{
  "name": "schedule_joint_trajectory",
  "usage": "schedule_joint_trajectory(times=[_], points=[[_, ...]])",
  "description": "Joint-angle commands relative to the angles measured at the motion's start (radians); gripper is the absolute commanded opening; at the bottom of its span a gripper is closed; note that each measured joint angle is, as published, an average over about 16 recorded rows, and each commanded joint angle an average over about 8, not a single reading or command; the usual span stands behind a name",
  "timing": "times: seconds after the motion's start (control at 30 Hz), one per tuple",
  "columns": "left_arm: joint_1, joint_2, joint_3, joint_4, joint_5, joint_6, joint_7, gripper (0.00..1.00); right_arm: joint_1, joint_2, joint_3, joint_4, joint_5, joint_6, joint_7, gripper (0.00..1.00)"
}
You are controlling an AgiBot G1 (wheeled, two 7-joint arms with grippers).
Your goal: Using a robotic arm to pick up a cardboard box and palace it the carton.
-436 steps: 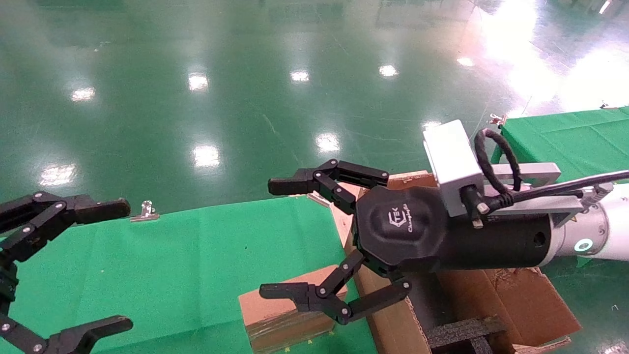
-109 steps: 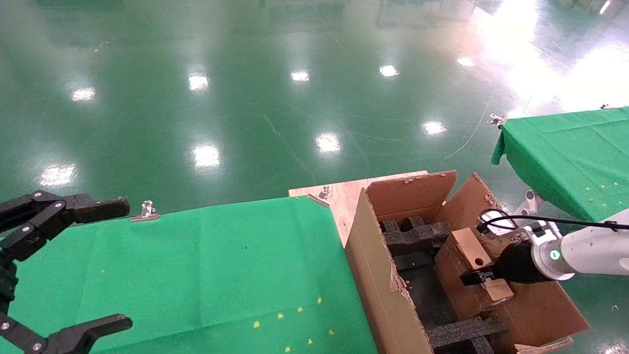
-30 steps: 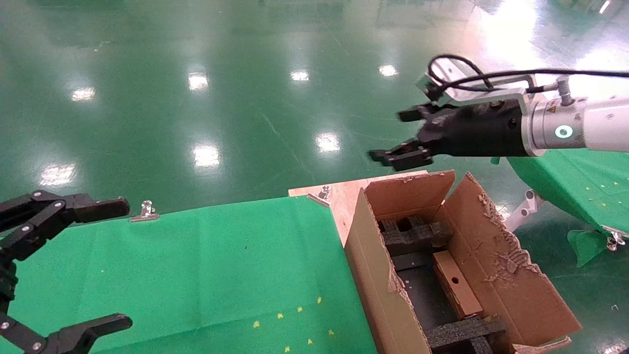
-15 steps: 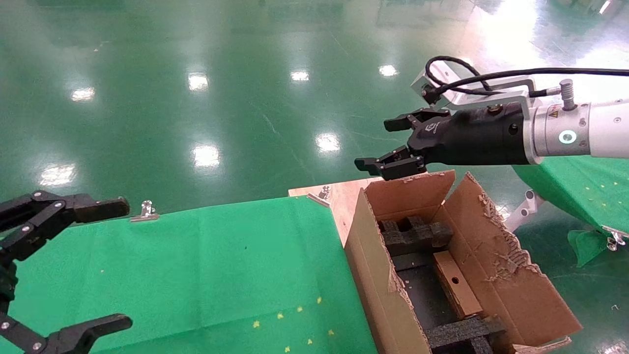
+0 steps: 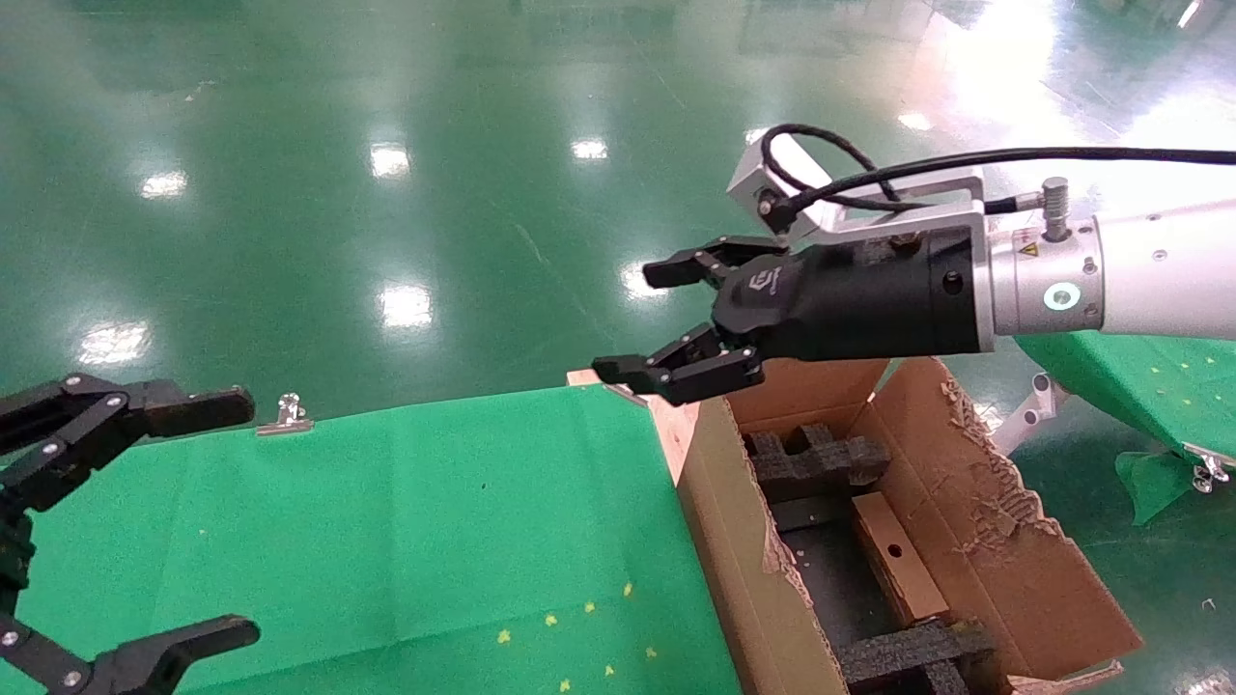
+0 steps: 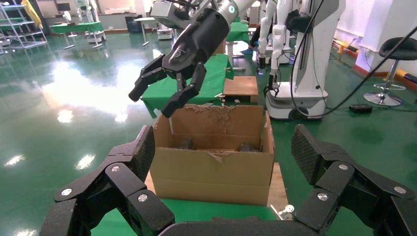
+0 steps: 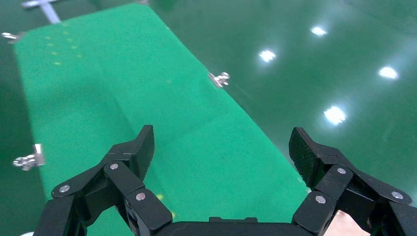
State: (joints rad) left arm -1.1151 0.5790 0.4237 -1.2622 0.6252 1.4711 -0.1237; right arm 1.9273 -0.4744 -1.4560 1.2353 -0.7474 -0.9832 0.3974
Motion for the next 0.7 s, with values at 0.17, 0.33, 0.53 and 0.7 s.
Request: schedule_joint_trajectory(times=[0.17,0.33,0.53,0.7], points=[[0.000,0.000,0.000,0.000,0.000,0.000,0.000,1.00,-0.114,-0.018,0.158,0.007,0.002,-0.069,-0.028,1.00],[0.000,0.000,0.000,0.000,0.000,0.000,0.000,1.00,-0.209,-0.034,0.289,0.012,0.004,-0.126,-0.052,1.00],[0.000,0.000,0.000,0.000,0.000,0.000,0.000,1.00,-0.323,-0.052,0.446,0.019,0.006,-0.194,-0.079,1.00],[0.000,0.000,0.000,0.000,0.000,0.000,0.000,1.00,-0.418,-0.067,0.577,0.024,0.008,-0.251,-0.103,1.00]])
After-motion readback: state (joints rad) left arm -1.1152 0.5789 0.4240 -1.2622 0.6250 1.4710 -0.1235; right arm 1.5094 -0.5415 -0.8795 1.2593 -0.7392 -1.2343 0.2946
